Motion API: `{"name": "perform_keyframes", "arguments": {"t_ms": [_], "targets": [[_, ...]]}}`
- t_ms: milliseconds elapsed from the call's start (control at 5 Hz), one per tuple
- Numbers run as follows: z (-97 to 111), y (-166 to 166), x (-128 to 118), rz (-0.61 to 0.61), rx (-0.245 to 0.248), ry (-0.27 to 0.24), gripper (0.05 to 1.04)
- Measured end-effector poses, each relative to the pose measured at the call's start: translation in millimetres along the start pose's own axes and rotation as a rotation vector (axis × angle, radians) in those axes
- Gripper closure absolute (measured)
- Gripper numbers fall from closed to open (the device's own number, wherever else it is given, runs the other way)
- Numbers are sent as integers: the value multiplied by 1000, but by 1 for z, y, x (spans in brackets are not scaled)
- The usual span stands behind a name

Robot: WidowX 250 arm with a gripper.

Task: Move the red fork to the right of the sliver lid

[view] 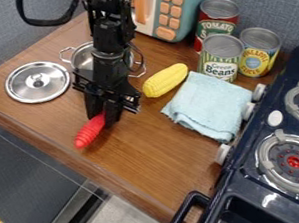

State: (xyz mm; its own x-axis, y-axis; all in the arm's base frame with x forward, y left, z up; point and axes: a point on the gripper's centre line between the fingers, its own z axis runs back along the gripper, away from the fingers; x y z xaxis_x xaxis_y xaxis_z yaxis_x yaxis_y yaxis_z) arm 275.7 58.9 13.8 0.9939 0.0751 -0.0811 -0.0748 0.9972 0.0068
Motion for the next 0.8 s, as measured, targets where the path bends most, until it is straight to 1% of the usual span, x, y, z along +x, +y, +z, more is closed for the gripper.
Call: {"name": "perform_keyframes", "arguments": {"t_ms": [200,400,600,800], "targets": [[6,10,13,-3,-2,-26,745],[8,26,19,30,-15,-18,745],[13,43,21,50,-26,-20,745],[9,57,25,72,-36,-1,745]]}}
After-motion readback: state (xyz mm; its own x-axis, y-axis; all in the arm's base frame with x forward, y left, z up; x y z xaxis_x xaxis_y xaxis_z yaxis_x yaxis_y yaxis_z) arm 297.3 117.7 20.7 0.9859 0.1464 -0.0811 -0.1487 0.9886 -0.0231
